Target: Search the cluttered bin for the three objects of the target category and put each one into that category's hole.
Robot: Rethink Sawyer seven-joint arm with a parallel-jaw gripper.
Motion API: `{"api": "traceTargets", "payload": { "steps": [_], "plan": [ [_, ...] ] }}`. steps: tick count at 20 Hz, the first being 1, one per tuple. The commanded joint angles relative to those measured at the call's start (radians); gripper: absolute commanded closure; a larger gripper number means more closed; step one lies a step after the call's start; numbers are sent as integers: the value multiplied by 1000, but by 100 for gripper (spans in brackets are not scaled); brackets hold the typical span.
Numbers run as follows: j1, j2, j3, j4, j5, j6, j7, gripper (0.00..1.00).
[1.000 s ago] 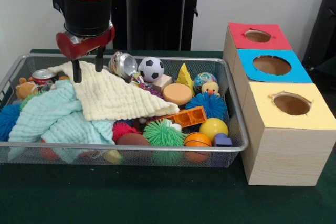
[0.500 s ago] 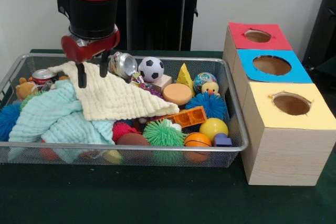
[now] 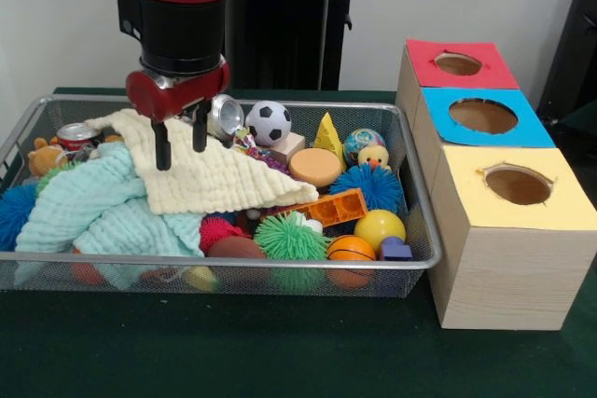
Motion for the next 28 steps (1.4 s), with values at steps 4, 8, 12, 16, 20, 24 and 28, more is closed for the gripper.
{"api": "traceTargets", "payload": {
  "steps": [4, 8, 12, 16, 20, 24, 28],
  "plan": [
    [23, 59, -40, 90, -49, -67, 77, 0],
    [32, 65, -51, 92, -56, -81, 83, 0],
    [43, 70, -61, 91, -76, -117, 96, 0],
    [51, 70, -78, 99, -91, -150, 104, 0],
    [55, 71, -108, 131, -106, -201, 119, 0],
    [53, 73, -141, 162, -123, -246, 127, 0],
    [57, 94, -189, 188, -149, -302, 146, 0]
  ]
}}
